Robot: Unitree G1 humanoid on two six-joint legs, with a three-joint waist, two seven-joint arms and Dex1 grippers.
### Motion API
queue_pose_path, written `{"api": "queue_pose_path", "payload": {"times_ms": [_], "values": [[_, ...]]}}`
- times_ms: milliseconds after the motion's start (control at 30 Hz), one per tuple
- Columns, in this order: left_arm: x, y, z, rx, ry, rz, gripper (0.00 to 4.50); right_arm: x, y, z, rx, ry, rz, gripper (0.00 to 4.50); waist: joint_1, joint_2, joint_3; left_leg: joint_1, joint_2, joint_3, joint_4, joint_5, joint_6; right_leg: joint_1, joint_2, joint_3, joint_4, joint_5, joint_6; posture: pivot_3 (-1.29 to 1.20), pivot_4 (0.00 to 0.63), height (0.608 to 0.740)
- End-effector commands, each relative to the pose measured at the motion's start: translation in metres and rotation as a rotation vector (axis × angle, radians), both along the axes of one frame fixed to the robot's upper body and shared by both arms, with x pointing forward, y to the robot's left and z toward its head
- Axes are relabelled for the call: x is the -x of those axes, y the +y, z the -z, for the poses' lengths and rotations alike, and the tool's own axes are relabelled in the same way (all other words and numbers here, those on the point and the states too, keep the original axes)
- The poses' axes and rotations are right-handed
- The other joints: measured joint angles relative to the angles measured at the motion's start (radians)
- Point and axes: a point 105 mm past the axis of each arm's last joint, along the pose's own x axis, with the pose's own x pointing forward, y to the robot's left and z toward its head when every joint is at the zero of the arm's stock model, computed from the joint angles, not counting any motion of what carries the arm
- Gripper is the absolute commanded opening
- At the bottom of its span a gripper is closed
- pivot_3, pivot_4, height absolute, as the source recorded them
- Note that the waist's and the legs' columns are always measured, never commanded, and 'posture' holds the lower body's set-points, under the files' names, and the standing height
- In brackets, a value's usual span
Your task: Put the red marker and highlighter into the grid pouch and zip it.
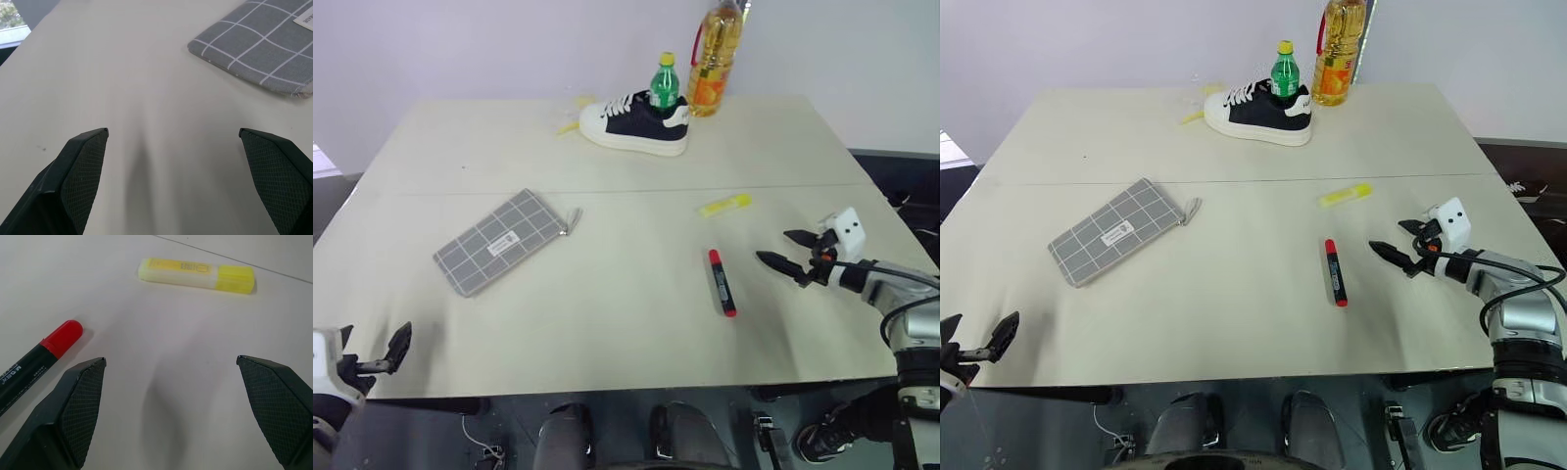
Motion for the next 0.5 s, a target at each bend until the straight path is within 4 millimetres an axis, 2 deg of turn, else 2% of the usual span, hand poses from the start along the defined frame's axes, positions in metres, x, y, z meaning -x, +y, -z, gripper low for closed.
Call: {"api": "queue_pose_path", "payload": {"times_ms": [33,133,300,367,500], "values": [[-0.002,-0.004,-0.011,-0.038,-0.023,0.02,4.5,-0.004,0.003,-0.012,-0.008,-0.052,-0.012,4.44,0.0,0.0,0.0,0.0,0.0,0.0,0.0,0.0,0.0,0.0,0.0,0.0,0.0,0.0,0.0,0.0,0.15,0.705],[-0.005,-0.006,-0.012,-0.015,-0.043,0.016,4.5,-0.005,0.007,-0.012,-0.011,-0.058,-0.021,4.44,0.0,0.0,0.0,0.0,0.0,0.0,0.0,0.0,0.0,0.0,0.001,0.0,0.0,0.001,0.002,0.0,0.15,0.705],[-0.007,-0.011,-0.009,-0.018,-0.039,0.035,4.5,-0.011,0.025,-0.021,-0.03,-0.095,-0.062,4.44,-0.001,0.0,0.0,0.0,0.0,0.0,0.0,0.0,0.0,0.0,0.001,0.0,0.0,0.001,0.002,0.0,0.15,0.705],[-0.01,-0.013,-0.009,-0.03,-0.054,0.043,4.5,-0.015,0.048,-0.031,-0.055,-0.129,-0.119,4.44,-0.003,0.0,0.0,0.0,0.0,0.0,0.0,0.0,0.0,0.0,0.002,0.0,0.001,0.001,0.002,0.0,0.15,0.705],[-0.014,-0.015,-0.009,-0.067,-0.093,0.027,4.5,-0.015,0.113,-0.049,-0.123,-0.182,-0.293,4.44,-0.007,0.0,-0.001,0.0,0.001,0.0,0.0,0.0,0.0,0.0,0.004,0.0,0.002,0.002,0.002,0.0,0.15,0.705]]}}
